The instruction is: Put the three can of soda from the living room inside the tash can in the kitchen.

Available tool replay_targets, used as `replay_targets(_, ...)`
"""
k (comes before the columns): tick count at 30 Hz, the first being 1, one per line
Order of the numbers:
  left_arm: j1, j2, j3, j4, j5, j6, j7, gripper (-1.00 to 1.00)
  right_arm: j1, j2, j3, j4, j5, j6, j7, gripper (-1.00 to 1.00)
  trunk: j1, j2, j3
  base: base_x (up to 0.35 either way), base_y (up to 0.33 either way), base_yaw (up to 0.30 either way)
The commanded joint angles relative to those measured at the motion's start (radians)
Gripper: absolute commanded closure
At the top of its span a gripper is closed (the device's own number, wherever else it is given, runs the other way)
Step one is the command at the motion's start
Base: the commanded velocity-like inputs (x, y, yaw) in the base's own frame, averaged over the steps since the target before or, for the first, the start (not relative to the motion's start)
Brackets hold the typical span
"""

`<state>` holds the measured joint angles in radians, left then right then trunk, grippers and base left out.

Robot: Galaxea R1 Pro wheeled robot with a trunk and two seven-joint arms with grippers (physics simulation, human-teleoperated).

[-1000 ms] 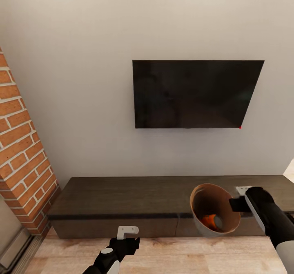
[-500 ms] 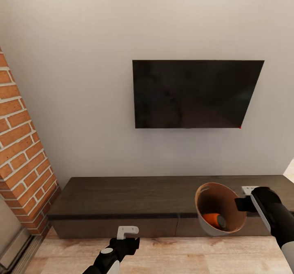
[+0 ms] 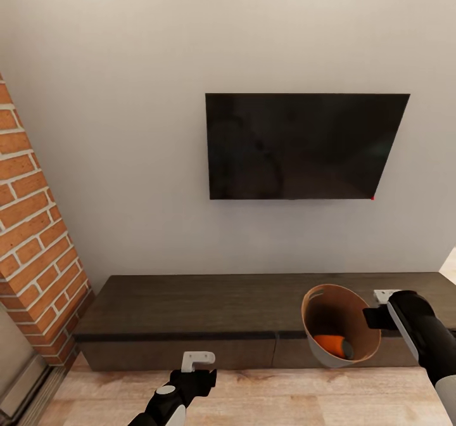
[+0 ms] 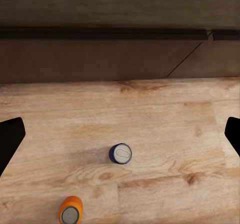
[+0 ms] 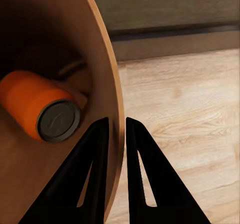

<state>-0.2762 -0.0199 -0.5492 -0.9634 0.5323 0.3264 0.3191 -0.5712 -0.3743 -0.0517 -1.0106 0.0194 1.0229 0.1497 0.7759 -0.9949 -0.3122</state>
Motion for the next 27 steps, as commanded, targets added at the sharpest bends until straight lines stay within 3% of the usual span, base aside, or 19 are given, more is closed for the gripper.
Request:
replay_targets(1,0.000,0.000,0.000,0.000,0.000,0.000,0.000,-1.00,-0.001,0.000,-0.001,0.000,-0.006,0.000,0.004,1.00,0.000,0.000,0.000,0.000,0.000,0.000)
replay_targets(27,0.000,0.000,0.000,0.000,0.000,0.000,-0.001,-1.00,0.000,0.002,0.002,0.000,-0.006,-0.002,0.002,1.00,0.000,0.000,-0.001,0.000,0.000,0.000)
